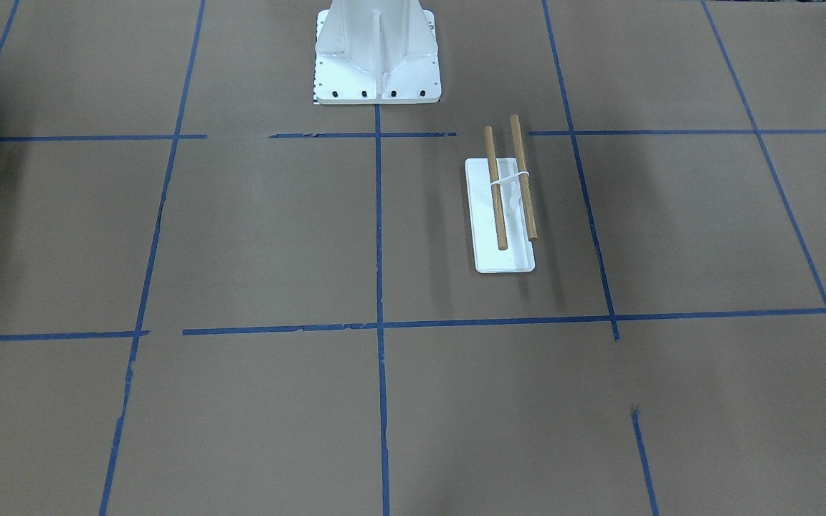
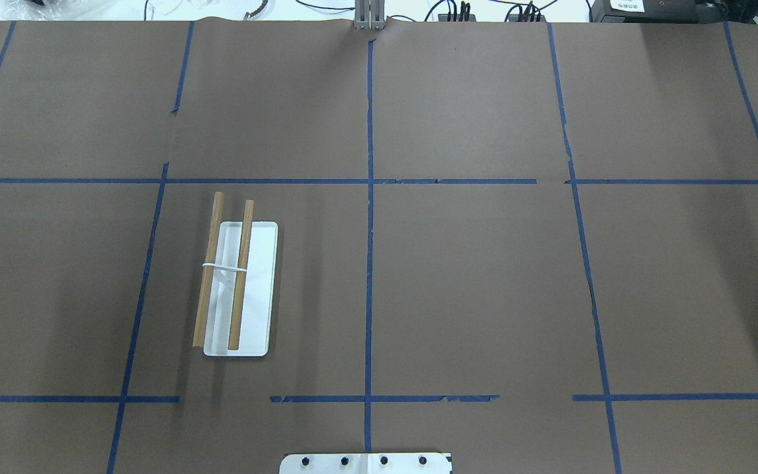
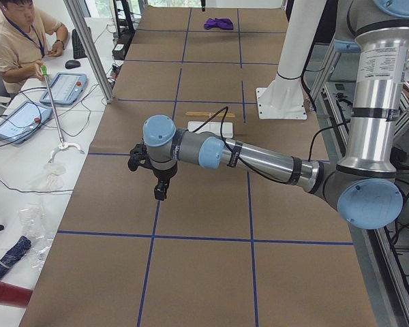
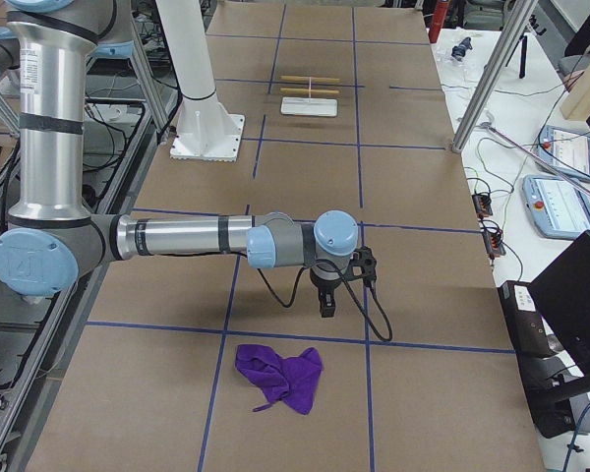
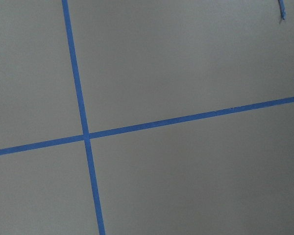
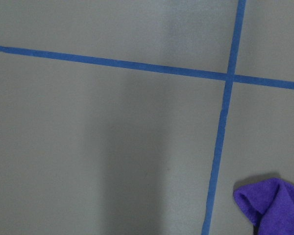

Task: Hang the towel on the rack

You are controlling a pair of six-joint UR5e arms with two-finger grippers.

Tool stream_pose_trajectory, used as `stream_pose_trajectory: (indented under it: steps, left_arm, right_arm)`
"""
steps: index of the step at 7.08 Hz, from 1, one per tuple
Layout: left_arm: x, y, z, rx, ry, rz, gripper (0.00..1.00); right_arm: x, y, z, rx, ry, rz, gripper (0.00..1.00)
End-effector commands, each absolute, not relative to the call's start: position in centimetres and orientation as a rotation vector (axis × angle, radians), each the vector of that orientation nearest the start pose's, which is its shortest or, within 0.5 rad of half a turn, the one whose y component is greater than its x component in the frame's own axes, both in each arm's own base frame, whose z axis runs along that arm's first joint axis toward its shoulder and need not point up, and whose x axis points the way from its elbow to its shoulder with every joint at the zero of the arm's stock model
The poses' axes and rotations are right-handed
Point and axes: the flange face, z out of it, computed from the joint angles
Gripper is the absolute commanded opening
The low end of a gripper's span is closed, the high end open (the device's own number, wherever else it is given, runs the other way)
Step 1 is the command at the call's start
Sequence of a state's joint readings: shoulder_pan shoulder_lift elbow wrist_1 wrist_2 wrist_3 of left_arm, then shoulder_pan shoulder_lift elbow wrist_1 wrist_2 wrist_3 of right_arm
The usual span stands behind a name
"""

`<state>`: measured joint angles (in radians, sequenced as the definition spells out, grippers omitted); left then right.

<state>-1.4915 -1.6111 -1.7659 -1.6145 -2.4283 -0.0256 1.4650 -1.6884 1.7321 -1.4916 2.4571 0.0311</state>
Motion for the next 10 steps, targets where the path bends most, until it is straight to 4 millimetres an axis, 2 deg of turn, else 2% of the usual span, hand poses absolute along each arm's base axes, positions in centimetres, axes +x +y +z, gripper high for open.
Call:
stream_pose_trajectory:
  steps: [1, 2, 3, 4, 5, 6, 8, 9, 10]
  left_arm:
    - [-1.7, -51.5, 53.2, 0.268, 0.866, 0.191, 1.0]
    - [-1.6, -51.5, 53.1, 0.271, 0.866, 0.194, 1.0]
    - [-1.6, -51.5, 53.1, 0.271, 0.866, 0.194, 1.0]
    - [-1.6, -51.5, 53.1, 0.272, 0.866, 0.194, 1.0]
    - [-1.6, -51.5, 53.0, 0.274, 0.866, 0.195, 1.0]
    - [-1.6, -51.5, 52.9, 0.276, 0.866, 0.196, 1.0]
    - [-1.7, -51.5, 52.4, 0.285, 0.867, 0.198, 1.0]
    - [-1.7, -51.5, 52.3, 0.286, 0.867, 0.198, 1.0]
    - [-1.7, -51.5, 52.2, 0.289, 0.868, 0.198, 1.0]
  right_arm:
    - [1.3, -42.7, 64.2, 0.036, -0.857, -0.066, 0.99]
    - [1.8, -41.4, 67.3, 0.006, -0.825, -0.055, 0.97]
    - [2.0, -40.2, 71.3, -0.02, -0.815, -0.044, 0.91]
    - [2.3, -37.5, 76.0, -0.048, -0.812, -0.032, 0.85]
    - [2.5, -35.1, 79.6, -0.036, -0.812, -0.033, 0.83]
    - [2.7, -33.6, 82.4, -0.047, -0.812, -0.019, 0.81]
    - [2.8, -32.2, 84.7, -0.076, -0.811, -0.013, 0.76]
    - [2.8, -31.9, 84.9, -0.085, -0.813, -0.001, 0.36]
    - [2.6, -32.4, 83.9, -0.071, -0.838, -0.007, 0.0]
